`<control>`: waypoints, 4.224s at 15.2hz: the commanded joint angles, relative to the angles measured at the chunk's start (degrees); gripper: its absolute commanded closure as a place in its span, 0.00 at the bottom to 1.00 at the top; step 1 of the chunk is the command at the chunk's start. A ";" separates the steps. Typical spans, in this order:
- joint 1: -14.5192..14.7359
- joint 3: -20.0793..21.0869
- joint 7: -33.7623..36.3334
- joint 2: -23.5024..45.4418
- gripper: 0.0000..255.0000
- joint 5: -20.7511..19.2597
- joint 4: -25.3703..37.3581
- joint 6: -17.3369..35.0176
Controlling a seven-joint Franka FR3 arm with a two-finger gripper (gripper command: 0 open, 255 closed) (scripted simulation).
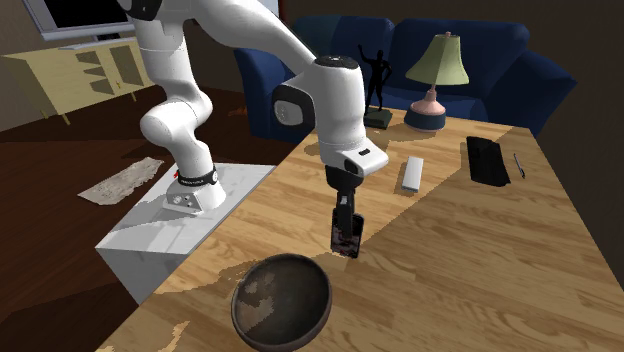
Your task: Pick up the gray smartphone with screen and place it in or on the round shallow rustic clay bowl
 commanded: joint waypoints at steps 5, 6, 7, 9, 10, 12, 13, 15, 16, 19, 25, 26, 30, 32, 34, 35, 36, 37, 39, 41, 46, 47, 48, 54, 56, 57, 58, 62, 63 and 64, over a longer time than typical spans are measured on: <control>-0.01 0.00 -0.03 0.04 0.00 0.03 -0.03 0.09; -0.01 0.00 -0.03 0.04 1.00 0.03 -0.03 0.09; -0.01 0.00 -0.03 0.04 1.00 0.03 -0.03 0.09; -0.01 0.00 -0.03 0.04 1.00 0.03 -0.03 0.09; -0.01 0.00 -0.03 0.04 1.00 0.03 -0.03 0.09; -0.01 0.00 -0.04 0.04 1.00 0.04 -0.01 0.08; -0.02 -0.01 -0.06 0.06 1.00 0.05 -0.01 0.09; -0.01 0.00 -0.03 0.04 1.00 0.03 -0.03 0.09; 0.02 -0.03 0.17 -0.42 1.00 -0.26 0.28 -0.64; 0.11 -0.10 0.72 -1.70 1.00 -1.04 1.31 -2.83; 0.24 -0.11 1.62 -3.93 1.00 -2.32 3.69 -7.26; 0.26 -0.10 1.75 -4.26 1.00 -2.49 4.13 -8.01; 0.32 -0.04 2.18 -5.45 1.00 -3.10 6.01 -10.99; 0.35 -0.01 2.36 -5.97 1.00 -3.35 7.03 -12.49; 0.37 0.03 2.52 -6.44 1.00 -3.57 8.10 -13.99; 0.39 0.06 2.59 -6.65 1.00 -3.67 8.65 -14.74; 0.40 0.08 2.65 -6.86 1.00 -3.76 9.21 -15.49; 0.41 0.10 2.71 -7.04 1.00 -3.85 9.79 -16.25; 0.44 0.14 2.82 -7.38 1.00 -3.99 10.98 -17.75; 0.46 0.18 2.91 -7.67 1.00 -4.11 12.23 -19.26; 0.51 0.27 3.04 -8.16 1.00 -4.30 15.57 -23.06; 0.52 0.29 3.06 -8.22 1.00 -4.32 16.27 -23.82; 0.53 0.29 3.07 -8.25 1.00 -4.33 16.63 -24.20; -3.01 -3.97 -5.09 -8.44 1.00 -3.33 19.35 -27.09; -4.23 -5.46 -7.96 -7.98 1.00 -2.74 20.82 -28.18; -4.86 -6.21 -9.42 -7.64 1.00 -2.39 21.66 -28.75; -5.49 -6.97 -10.90 -7.23 1.00 -1.99 22.57 -29.34; -8.25 -10.03 -17.04 -4.82 1.00 0.13 26.99 -31.93; -8.97 -10.83 -18.62 -4.01 1.00 0.80 28.29 -32.65; -9.41 -11.26 -19.51 -3.52 1.00 1.21 29.06 -33.07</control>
